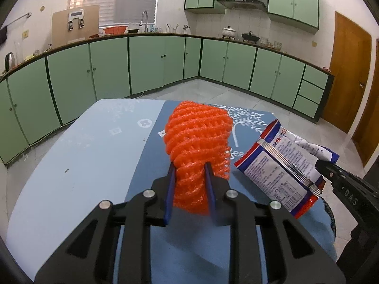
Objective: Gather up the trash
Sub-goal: 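Carry the orange net and wrapper over the bin and release both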
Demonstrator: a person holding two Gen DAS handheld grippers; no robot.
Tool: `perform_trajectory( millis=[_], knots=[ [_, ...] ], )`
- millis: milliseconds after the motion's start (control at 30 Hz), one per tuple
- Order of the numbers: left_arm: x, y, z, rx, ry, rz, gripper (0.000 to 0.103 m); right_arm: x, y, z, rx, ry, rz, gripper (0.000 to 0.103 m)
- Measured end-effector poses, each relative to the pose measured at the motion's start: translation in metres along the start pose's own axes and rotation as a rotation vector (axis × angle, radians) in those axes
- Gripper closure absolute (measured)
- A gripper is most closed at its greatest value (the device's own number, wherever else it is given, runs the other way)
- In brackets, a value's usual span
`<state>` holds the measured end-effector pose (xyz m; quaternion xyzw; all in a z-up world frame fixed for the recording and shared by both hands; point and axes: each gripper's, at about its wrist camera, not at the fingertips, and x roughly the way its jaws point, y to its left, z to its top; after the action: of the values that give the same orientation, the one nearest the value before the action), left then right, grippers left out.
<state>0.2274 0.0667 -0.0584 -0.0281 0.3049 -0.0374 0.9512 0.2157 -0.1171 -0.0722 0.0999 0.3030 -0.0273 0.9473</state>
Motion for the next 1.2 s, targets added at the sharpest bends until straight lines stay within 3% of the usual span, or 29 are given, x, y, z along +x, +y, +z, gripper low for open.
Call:
perform_trajectory(
  millis=[167, 267, 467, 767, 967, 1200],
  knots=[
    [-0.022, -0.017, 0.002, 0.022, -0.026, -0.037, 0.081, -0.023, -0.017, 0.003, 0.004, -0.030, -0.001, 0.096],
    [-0.035, -0.038, 0.005, 0.029, -0.042, -0.104, 0.081, -0.041, -0.035, 0.005, 0.000, -0.053, -0.020, 0.096],
    [-0.051, -0.112, 0.001, 0.087, -0.038, -0.285, 0.081, -0.079, -0.105, 0.007, 0.054, -0.091, -0.111, 0.096],
    [-0.051, -0.217, -0.026, 0.175, -0.001, -0.461, 0.081, -0.110, -0.201, -0.013, 0.112, -0.090, -0.279, 0.096],
    [-0.030, -0.268, -0.047, 0.219, 0.085, -0.521, 0.080, -0.107, -0.242, -0.030, 0.135, -0.058, -0.347, 0.096],
    [0.011, -0.298, -0.072, 0.274, 0.219, -0.496, 0.072, -0.084, -0.272, -0.051, 0.170, 0.009, -0.380, 0.096]
  ],
)
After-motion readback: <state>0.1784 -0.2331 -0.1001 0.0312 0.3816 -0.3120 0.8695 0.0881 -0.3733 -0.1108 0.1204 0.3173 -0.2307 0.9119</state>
